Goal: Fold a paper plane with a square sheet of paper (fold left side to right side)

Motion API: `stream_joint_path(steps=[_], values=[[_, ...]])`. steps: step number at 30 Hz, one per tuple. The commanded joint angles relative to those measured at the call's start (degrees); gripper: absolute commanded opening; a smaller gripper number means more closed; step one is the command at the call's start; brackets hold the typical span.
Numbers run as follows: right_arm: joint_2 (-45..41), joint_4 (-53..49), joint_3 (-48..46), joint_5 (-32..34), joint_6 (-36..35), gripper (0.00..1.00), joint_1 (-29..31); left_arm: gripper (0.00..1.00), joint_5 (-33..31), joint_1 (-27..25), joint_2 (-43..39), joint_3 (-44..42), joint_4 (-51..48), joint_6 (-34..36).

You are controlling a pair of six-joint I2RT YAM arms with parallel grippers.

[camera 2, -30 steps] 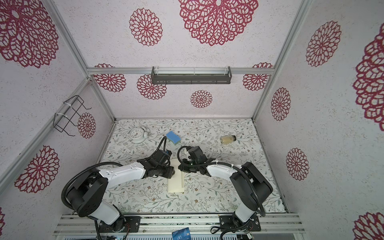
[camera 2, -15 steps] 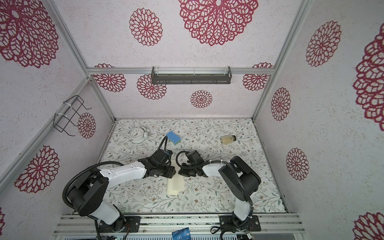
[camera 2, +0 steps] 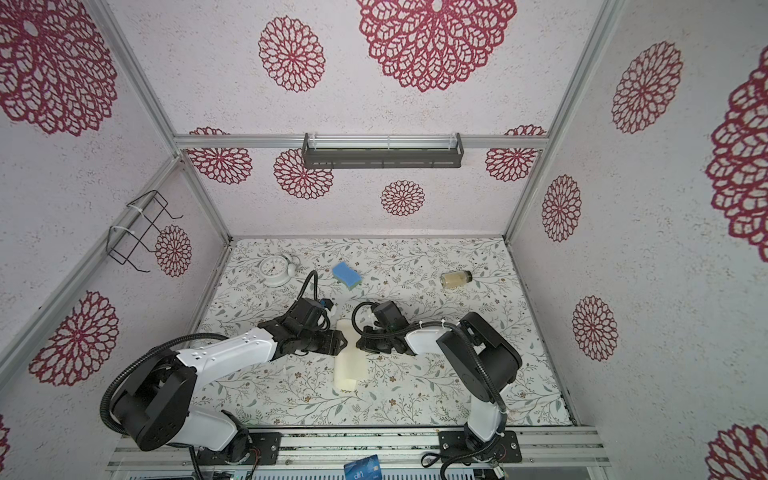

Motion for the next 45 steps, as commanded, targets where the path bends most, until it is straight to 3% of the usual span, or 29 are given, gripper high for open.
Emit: stream_joint_path(steps=[1,6,14,19,28,37,45], values=[[-0.3,3.0,0.2,-1.8,2.0,0.01,0.2,0.68,1.1,-0.3,1.2,-0.7,2.5,-0.7],[-2.7,4.3,-0.1,-2.9,3.7,0.05,0.2,0.64,-0.1,-0.3,2.5,-0.9,2.5,-0.3],[-7.9,1.1,-1.3,0.4,2.3,0.40,0.2,0.60,-1.4,-0.2,2.3,-1.8,2.4,0.2],[-9.0,0.1,-2.0,1.9,1.7,0.49,0.1,0.60,-1.6,-0.3,2.0,-1.9,2.2,0.4],[-7.5,0.0,-1.2,1.5,1.8,0.55,-0.7,0.60,-2.3,-0.2,-0.5,-2.6,1.7,0.7],[-3.9,5.3,-0.1,-2.7,4.8,0.53,-1.5,0.62,-2.7,0.1,-3.3,-3.7,1.3,0.6],[-4.0,9.7,-1.1,-5.2,7.7,0.20,-1.5,0.66,0.0,1.8,-8.3,-8.6,4.6,-3.4]])
